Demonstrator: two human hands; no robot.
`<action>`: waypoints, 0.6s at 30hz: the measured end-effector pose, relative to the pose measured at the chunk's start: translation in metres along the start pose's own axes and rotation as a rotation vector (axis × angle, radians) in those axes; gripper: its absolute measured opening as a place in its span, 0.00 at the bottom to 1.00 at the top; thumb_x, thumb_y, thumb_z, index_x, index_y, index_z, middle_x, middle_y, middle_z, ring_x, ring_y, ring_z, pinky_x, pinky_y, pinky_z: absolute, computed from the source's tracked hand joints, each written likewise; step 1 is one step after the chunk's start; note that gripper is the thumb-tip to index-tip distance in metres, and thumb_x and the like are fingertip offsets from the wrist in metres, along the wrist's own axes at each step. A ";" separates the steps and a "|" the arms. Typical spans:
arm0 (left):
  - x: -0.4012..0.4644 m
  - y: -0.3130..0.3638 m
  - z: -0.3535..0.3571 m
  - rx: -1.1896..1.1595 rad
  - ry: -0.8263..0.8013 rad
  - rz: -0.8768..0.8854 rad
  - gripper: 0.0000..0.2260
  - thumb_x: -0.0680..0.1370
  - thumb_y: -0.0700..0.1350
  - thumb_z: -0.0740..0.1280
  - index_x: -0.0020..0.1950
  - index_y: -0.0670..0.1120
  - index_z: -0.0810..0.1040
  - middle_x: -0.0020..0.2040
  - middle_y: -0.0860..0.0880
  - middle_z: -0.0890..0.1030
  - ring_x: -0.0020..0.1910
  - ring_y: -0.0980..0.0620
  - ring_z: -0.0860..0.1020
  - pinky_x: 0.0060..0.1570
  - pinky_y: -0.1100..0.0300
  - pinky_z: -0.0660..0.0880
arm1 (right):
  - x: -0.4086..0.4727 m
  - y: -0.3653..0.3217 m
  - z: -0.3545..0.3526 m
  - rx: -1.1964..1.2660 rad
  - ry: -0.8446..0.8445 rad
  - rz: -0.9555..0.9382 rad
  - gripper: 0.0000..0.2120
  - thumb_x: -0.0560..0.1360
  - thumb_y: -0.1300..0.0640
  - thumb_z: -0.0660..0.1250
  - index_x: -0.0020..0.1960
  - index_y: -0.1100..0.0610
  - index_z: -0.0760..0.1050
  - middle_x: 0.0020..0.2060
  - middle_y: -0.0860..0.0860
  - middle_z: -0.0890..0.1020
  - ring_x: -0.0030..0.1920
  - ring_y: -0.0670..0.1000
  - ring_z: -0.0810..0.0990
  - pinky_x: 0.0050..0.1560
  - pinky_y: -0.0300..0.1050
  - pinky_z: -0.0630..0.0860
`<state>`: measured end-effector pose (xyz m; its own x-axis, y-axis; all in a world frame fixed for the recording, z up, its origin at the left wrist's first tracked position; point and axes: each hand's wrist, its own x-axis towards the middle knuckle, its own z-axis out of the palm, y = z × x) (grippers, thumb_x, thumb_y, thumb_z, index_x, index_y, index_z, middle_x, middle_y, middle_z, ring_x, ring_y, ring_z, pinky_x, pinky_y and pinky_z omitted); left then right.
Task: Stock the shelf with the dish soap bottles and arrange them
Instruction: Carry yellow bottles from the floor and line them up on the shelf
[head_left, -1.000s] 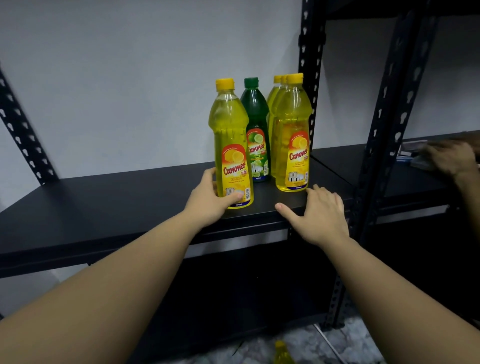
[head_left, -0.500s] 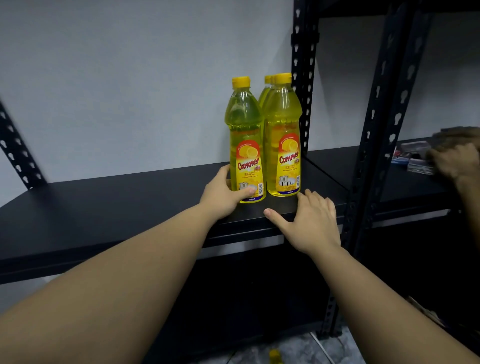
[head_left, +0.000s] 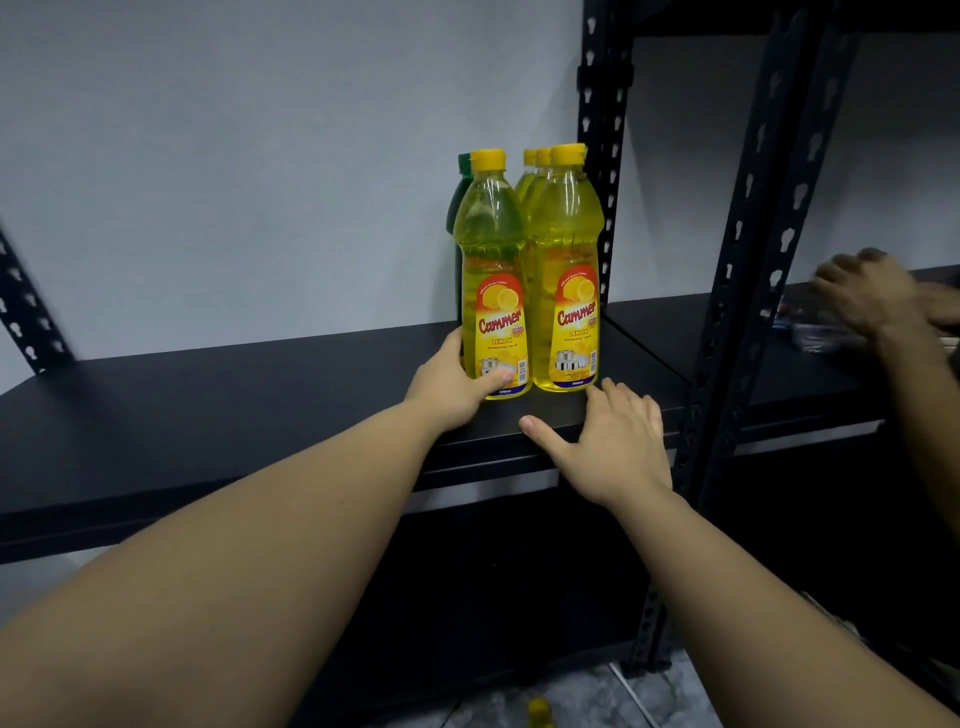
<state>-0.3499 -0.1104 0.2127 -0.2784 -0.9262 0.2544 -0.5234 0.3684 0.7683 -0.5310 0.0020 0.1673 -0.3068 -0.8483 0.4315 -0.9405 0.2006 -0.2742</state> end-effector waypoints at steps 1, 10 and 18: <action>-0.001 0.000 -0.001 0.009 -0.005 -0.001 0.35 0.76 0.61 0.76 0.79 0.56 0.66 0.69 0.54 0.81 0.67 0.50 0.79 0.66 0.50 0.75 | 0.000 0.000 0.000 0.003 -0.005 -0.002 0.55 0.69 0.16 0.42 0.76 0.57 0.69 0.77 0.56 0.68 0.78 0.57 0.62 0.79 0.59 0.52; -0.093 -0.008 -0.015 0.235 0.110 0.138 0.32 0.76 0.57 0.75 0.77 0.51 0.68 0.72 0.51 0.72 0.71 0.51 0.71 0.63 0.59 0.67 | -0.048 -0.021 -0.003 0.343 0.132 -0.018 0.35 0.75 0.31 0.66 0.73 0.52 0.71 0.70 0.50 0.76 0.74 0.54 0.69 0.79 0.61 0.56; -0.231 -0.090 -0.021 0.232 0.249 0.181 0.20 0.79 0.49 0.74 0.70 0.49 0.76 0.64 0.54 0.76 0.64 0.56 0.71 0.66 0.55 0.73 | -0.144 -0.080 0.041 0.437 0.071 -0.093 0.27 0.79 0.41 0.67 0.73 0.54 0.72 0.70 0.49 0.75 0.73 0.51 0.68 0.72 0.54 0.64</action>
<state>-0.2213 0.0692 0.0975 -0.1936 -0.8252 0.5306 -0.6599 0.5097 0.5520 -0.4053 0.0884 0.0922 -0.2477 -0.8142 0.5251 -0.8192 -0.1133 -0.5622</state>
